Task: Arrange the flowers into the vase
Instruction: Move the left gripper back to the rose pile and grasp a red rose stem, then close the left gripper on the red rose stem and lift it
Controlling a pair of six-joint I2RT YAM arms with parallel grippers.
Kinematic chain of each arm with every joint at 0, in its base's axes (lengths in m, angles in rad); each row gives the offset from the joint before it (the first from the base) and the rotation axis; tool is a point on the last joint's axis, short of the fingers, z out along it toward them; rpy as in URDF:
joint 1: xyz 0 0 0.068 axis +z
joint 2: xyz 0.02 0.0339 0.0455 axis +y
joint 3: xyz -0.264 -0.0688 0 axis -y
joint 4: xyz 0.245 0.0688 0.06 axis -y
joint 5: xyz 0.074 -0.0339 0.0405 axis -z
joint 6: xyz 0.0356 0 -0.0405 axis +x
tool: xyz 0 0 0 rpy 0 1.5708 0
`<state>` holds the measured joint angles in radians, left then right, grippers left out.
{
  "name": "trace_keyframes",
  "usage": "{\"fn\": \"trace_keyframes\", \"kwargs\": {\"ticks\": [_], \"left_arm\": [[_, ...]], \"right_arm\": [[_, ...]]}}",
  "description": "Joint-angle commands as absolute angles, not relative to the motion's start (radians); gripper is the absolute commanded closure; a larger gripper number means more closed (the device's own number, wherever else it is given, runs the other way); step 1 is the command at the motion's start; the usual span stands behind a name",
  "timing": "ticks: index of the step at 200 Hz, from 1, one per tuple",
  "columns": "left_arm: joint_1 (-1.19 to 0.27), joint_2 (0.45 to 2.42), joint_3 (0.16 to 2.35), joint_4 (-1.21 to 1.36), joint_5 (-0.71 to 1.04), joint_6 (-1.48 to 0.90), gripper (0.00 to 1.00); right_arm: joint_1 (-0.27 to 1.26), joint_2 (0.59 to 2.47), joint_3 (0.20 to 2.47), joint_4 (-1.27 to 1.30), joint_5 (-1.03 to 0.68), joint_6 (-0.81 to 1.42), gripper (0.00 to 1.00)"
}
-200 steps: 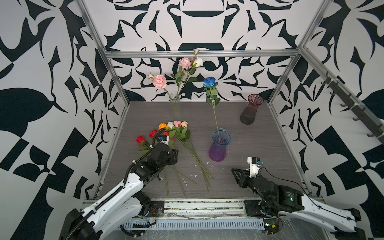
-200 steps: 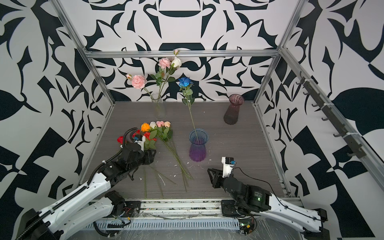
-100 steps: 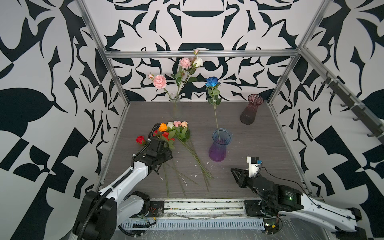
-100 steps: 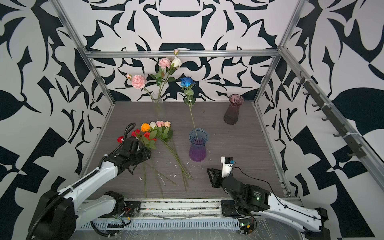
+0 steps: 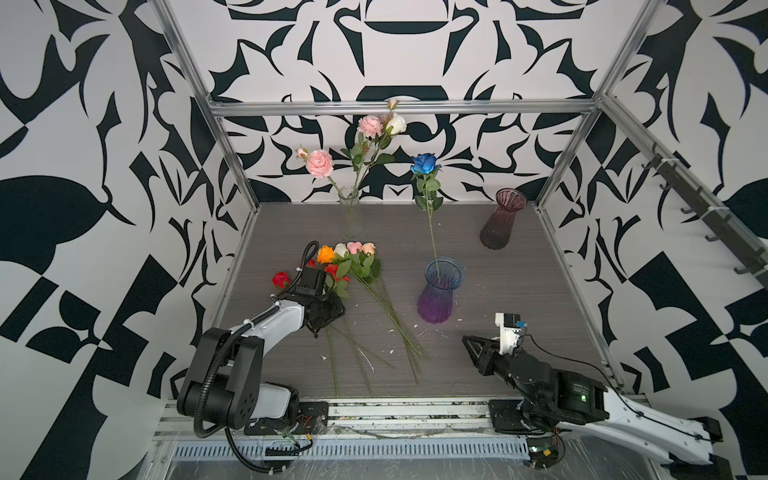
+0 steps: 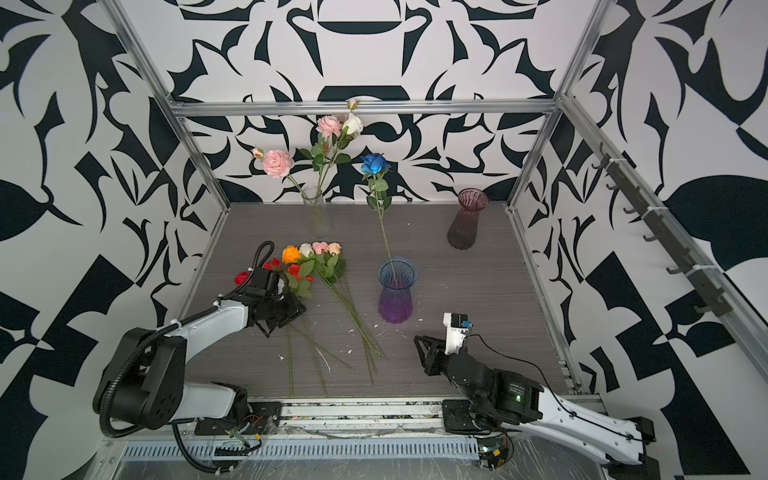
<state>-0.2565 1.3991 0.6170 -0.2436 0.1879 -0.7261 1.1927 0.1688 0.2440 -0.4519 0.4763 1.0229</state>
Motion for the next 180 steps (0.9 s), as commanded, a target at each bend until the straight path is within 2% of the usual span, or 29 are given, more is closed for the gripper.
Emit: {"fn": "trace_keyframes", "kwargs": {"ticks": [1, 21, 72, 98, 146, 180], "left_arm": [[-0.237, 1.433, 0.657, -0.224, 0.264, -0.723, 0.6], [-0.215, 1.455, 0.653, -0.204, 0.303, -0.723, 0.64], [-0.182, 1.482, 0.644, -0.168, 0.353, -0.732, 0.65], [-0.169, 1.508, 0.642, -0.136, 0.394, -0.735, 0.84], [-0.167, 1.494, 0.629, -0.124, 0.399, -0.738, 0.87], [-0.166, 1.48, 0.619, -0.115, 0.402, -0.74, 1.0]], "right_arm": [[1.193, 0.154, 0.264, -0.439, 0.496, 1.031, 0.68], [1.193, 0.144, 0.261, -0.444, 0.498, 1.032, 0.68], [1.193, 0.133, 0.258, -0.446, 0.501, 1.034, 0.68], [1.193, 0.133, 0.258, -0.449, 0.5, 1.035, 0.68], [1.193, 0.133, 0.258, -0.448, 0.502, 1.038, 0.68], [1.193, 0.135, 0.259, -0.448, 0.502, 1.038, 0.68]]}}
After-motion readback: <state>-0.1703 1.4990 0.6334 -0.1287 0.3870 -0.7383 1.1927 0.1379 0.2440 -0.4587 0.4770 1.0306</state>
